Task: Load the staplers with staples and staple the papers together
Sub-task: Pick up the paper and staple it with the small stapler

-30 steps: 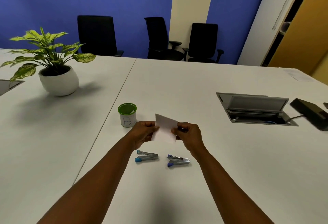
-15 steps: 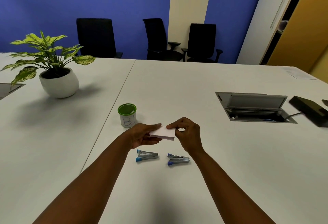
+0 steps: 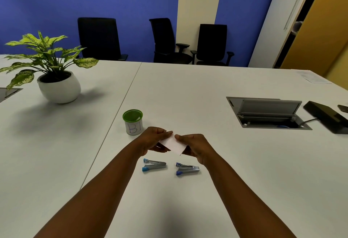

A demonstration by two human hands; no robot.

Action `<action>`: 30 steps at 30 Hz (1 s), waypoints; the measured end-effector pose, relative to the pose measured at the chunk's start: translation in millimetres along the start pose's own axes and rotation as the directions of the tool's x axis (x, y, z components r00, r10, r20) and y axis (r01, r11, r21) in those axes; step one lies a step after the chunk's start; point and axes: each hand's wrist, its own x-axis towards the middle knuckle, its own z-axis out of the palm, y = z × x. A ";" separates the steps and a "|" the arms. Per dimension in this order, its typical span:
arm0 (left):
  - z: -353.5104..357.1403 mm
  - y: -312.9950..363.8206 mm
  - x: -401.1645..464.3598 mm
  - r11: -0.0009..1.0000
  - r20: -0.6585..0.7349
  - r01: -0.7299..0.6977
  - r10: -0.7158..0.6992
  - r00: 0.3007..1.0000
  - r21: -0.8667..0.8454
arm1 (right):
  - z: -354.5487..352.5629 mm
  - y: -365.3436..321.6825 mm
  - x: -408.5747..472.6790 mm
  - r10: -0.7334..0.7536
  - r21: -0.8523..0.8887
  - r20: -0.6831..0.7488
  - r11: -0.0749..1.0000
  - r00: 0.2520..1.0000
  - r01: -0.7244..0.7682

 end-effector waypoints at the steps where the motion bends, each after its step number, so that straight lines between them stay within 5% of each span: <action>1: 0.6 0.4 -0.2 1.000 -0.006 -0.010 0.010 1.000 0.005 | 0.4 1.0 0.8 -0.001 0.018 -0.010 1.000 1.000 0.001; 7: 3.5 -3.9 1.8 0.999 -0.050 -0.053 0.052 0.997 -0.003 | 6.1 5.4 1.8 -0.015 0.021 -0.061 1.000 0.998 0.017; 12: -3.3 -7.5 4.2 0.996 -0.098 -0.088 0.089 0.991 0.019 | -1.9 3.9 1.5 0.048 0.084 0.095 0.995 0.994 -0.056; 20: -6.5 -19.1 9.1 0.968 -0.095 0.033 -0.058 0.994 -0.248 | -0.9 14.7 15.1 0.002 0.131 0.009 0.991 1.000 -0.004; 26: -12.6 -31.9 17.1 0.966 -0.133 0.078 -0.113 0.985 -0.245 | -3.2 27.8 28.6 -0.030 0.129 0.048 0.991 0.998 0.023; 28: -15.1 -35.9 21.2 0.961 -0.177 0.081 -0.131 0.975 -0.266 | -9.0 39.3 37.6 -0.064 -0.030 0.008 0.997 0.998 0.064; 30: -18.2 -41.9 25.2 0.953 -0.202 0.083 -0.146 0.968 -0.291 | -20.9 58.6 49.5 -0.170 -0.438 -0.074 0.891 0.983 0.121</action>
